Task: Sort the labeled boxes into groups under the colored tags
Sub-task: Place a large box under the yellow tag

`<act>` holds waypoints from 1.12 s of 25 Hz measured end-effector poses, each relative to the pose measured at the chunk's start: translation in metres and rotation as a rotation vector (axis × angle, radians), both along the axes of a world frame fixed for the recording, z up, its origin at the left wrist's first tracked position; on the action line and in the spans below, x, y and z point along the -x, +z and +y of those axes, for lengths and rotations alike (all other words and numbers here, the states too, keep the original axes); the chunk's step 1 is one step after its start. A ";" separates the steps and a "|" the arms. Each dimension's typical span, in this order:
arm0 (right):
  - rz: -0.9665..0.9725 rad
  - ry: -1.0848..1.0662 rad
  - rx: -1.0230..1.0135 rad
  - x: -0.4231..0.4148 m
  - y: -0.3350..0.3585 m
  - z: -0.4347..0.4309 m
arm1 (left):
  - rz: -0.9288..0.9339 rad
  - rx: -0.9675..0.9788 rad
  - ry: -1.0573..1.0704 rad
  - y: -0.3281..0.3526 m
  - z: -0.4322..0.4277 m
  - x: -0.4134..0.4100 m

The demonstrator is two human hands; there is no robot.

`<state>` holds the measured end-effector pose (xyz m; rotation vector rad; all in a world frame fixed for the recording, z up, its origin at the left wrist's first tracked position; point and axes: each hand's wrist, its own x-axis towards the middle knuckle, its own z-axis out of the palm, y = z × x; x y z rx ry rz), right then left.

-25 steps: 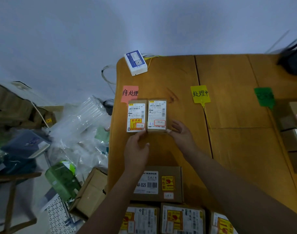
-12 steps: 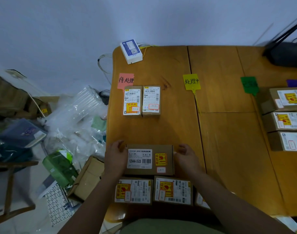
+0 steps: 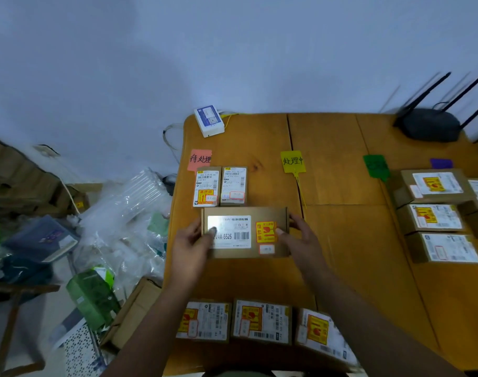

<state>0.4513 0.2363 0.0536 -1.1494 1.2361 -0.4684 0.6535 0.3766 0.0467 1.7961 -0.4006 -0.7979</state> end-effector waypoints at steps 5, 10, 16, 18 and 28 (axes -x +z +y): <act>-0.266 0.070 0.251 0.057 0.117 -0.055 | -0.090 0.309 0.062 0.107 -0.037 0.047; -0.362 0.194 0.416 0.132 0.196 -0.083 | -0.192 0.512 0.081 0.178 -0.055 0.120; -0.403 0.202 0.516 0.210 0.236 -0.099 | -0.229 0.643 0.051 0.214 -0.062 0.194; -0.408 0.189 0.527 0.221 0.248 -0.101 | -0.234 0.648 0.037 0.226 -0.068 0.203; -0.384 0.138 0.550 0.227 0.279 -0.100 | -0.293 0.624 -0.046 0.273 -0.093 0.196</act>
